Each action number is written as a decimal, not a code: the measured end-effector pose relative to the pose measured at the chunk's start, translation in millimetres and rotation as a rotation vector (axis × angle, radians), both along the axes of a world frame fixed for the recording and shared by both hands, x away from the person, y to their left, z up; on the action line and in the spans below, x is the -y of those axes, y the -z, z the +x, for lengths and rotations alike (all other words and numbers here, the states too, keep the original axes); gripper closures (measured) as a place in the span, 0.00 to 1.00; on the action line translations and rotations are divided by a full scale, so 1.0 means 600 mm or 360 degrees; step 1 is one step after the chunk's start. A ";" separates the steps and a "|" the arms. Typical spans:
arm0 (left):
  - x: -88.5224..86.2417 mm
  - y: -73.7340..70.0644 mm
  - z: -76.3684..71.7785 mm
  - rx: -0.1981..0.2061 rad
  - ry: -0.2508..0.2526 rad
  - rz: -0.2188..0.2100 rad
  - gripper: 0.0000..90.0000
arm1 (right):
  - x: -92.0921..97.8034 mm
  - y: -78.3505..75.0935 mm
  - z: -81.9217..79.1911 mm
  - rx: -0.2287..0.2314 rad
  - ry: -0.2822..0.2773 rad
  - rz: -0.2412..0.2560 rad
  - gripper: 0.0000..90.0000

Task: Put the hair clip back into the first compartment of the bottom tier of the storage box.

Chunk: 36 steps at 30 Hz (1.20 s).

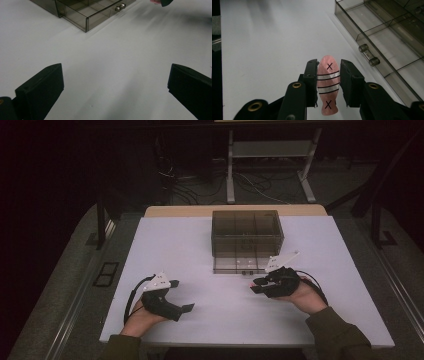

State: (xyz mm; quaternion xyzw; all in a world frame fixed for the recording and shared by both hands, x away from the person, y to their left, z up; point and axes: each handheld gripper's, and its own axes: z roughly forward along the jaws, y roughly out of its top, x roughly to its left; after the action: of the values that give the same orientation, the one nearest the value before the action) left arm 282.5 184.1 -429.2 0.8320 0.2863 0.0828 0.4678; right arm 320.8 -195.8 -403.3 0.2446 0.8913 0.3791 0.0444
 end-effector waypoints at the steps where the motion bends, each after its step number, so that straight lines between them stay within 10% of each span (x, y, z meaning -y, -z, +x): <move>1: 0.000 0.000 0.000 0.0001 0.0001 0.0000 0.00 | -0.001 -0.001 0.002 0.0008 -0.0005 -0.0004 0.74; 36: 0.003 0.000 0.000 -0.0001 0.0002 0.0000 0.00 | -0.033 -0.013 0.043 0.0009 0.0007 0.0017 0.74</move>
State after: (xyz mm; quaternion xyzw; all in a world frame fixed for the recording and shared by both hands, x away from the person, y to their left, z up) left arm 282.4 182.5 -429.0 0.8322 0.2861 0.0822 0.4678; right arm 346.8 -176.0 -395.4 0.2459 0.8886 0.3844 0.0464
